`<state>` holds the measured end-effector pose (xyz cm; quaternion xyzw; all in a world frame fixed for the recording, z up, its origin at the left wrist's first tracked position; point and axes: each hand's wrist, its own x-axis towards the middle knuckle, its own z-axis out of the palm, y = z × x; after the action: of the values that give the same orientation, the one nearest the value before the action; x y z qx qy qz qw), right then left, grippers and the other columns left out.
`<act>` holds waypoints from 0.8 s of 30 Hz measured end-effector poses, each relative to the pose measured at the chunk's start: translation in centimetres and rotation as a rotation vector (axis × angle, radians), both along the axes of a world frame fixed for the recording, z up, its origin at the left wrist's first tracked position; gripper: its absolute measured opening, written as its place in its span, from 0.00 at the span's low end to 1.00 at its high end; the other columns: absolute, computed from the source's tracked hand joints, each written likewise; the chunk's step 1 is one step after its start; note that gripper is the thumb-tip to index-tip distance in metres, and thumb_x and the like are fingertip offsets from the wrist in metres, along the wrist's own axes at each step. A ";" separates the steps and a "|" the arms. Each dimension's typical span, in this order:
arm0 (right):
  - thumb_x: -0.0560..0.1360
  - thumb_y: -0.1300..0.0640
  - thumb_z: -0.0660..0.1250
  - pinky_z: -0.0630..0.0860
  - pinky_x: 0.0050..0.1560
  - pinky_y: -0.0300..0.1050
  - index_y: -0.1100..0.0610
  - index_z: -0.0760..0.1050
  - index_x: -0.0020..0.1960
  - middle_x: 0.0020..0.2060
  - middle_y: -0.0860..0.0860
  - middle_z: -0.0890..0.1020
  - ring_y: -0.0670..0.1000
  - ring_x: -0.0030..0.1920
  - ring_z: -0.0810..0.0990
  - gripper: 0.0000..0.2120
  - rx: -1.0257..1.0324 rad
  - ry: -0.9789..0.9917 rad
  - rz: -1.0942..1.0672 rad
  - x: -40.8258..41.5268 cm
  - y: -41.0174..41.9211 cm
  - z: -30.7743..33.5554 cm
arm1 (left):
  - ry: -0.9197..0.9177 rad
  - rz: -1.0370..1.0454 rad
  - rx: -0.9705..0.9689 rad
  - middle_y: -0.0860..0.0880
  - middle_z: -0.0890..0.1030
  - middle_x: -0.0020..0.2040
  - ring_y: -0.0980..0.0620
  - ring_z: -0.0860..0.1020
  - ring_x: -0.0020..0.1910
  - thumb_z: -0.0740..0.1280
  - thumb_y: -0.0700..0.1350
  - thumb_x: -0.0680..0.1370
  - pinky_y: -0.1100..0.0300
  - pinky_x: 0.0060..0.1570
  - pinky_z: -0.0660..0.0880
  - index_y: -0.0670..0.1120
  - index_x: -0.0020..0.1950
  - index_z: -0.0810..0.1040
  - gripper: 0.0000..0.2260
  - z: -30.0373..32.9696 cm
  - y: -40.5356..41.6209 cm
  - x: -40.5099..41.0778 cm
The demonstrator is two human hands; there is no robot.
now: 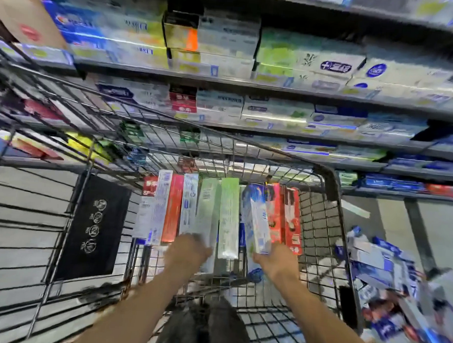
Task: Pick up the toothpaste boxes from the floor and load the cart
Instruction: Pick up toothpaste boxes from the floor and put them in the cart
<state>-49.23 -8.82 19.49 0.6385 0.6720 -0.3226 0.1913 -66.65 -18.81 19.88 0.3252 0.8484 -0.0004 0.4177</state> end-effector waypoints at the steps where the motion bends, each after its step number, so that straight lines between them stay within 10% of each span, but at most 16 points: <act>1: 0.73 0.44 0.69 0.71 0.43 0.39 0.60 0.74 0.57 0.51 0.54 0.80 0.52 0.46 0.77 0.22 -0.006 -0.004 0.007 -0.5 0.5 -1.0 | 0.002 0.023 0.009 0.49 0.76 0.41 0.51 0.75 0.40 0.64 0.52 0.77 0.59 0.41 0.74 0.45 0.50 0.77 0.11 -0.9 0.4 0.0; 11: 0.74 0.52 0.69 0.73 0.46 0.45 0.64 0.64 0.66 0.59 0.59 0.75 0.58 0.53 0.78 0.27 0.007 0.050 -0.151 -2.2 0.3 -7.5 | -0.106 0.175 0.099 0.45 0.76 0.56 0.45 0.77 0.55 0.70 0.57 0.72 0.53 0.53 0.75 0.42 0.55 0.72 0.22 -6.2 2.7 0.1; 19: 0.78 0.55 0.64 0.74 0.44 0.45 0.59 0.68 0.59 0.48 0.56 0.80 0.55 0.43 0.78 0.13 0.096 0.207 -0.162 -2.6 1.7 -3.3 | -0.082 0.177 0.220 0.43 0.76 0.58 0.43 0.76 0.55 0.64 0.51 0.77 0.49 0.53 0.76 0.43 0.64 0.69 0.20 -2.7 2.4 -1.4; 24: 0.77 0.49 0.63 0.73 0.50 0.46 0.58 0.68 0.66 0.55 0.56 0.78 0.57 0.53 0.78 0.21 0.174 0.200 0.119 -1.4 3.0 2.8 | 0.110 -0.196 0.210 0.41 0.68 0.70 0.42 0.67 0.68 0.62 0.56 0.78 0.51 0.63 0.68 0.42 0.76 0.55 0.33 4.1 3.4 -3.6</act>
<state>-50.58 -5.77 22.25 0.5764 0.7497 -0.3135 0.0862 -70.20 -15.44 23.93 0.4478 0.8297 0.0297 0.3321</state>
